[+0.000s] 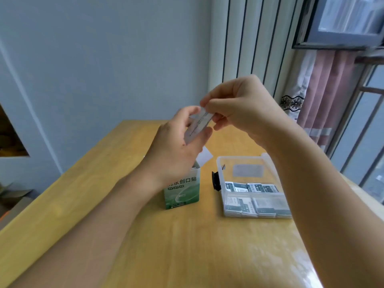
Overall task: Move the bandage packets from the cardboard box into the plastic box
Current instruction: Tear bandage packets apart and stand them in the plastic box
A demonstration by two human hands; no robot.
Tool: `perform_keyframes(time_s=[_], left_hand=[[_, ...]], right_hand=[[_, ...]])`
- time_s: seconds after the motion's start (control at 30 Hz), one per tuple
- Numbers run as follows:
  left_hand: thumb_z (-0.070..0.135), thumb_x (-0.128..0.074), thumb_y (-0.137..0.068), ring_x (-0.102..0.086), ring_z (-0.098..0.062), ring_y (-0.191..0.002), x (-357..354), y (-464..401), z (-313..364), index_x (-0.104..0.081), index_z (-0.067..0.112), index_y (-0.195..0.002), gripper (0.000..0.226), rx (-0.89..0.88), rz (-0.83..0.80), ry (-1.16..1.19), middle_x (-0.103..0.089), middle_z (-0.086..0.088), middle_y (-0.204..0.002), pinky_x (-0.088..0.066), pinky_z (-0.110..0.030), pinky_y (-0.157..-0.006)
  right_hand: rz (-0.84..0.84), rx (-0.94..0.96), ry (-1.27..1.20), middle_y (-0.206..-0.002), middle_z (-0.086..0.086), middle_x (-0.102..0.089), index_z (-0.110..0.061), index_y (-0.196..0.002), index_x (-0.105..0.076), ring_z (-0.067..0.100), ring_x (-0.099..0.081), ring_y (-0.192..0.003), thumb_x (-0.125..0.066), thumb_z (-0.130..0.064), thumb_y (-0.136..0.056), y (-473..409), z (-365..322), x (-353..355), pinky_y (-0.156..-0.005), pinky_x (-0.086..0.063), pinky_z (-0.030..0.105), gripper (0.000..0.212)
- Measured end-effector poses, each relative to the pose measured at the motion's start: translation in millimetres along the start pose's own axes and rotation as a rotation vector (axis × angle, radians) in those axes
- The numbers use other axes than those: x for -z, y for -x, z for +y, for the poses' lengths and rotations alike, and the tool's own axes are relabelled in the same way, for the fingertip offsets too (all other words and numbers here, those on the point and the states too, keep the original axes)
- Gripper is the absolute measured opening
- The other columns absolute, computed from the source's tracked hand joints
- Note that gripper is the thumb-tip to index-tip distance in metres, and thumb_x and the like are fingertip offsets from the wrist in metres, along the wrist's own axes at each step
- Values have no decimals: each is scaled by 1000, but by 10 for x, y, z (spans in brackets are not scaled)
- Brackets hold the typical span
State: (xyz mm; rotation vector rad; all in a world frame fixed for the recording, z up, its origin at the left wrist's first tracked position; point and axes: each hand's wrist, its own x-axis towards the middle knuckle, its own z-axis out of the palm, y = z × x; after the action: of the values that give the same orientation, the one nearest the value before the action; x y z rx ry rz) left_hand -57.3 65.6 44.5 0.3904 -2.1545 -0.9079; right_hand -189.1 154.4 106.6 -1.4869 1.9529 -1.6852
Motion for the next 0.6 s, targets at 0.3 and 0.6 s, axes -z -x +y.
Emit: perform_keyframes(time_s=[0.3, 0.6], left_hand=[[38, -30, -108, -37, -7, -56, -181, -345, 332, -50, 5, -139, 49, 562, -566, 1108, -51, -3, -77, -33, -13, -36], [59, -30, -102, -48, -12, -57, -186, -311, 245, -61, 4, -128, 68, 566, -558, 814, -66, -15, -84, -39, -17, -38]], right_hand=[[-140, 16, 343, -81, -9, -73, -24, -105, -75, 2, -59, -67, -63, -18, -96, 8, 123, 631, -60, -47, 20, 15], [-268, -28, 353, -87, 20, -74, -10, -89, -76, 13, -53, -61, -72, -12, -90, 61, 232, 746, -53, -46, 21, 5]])
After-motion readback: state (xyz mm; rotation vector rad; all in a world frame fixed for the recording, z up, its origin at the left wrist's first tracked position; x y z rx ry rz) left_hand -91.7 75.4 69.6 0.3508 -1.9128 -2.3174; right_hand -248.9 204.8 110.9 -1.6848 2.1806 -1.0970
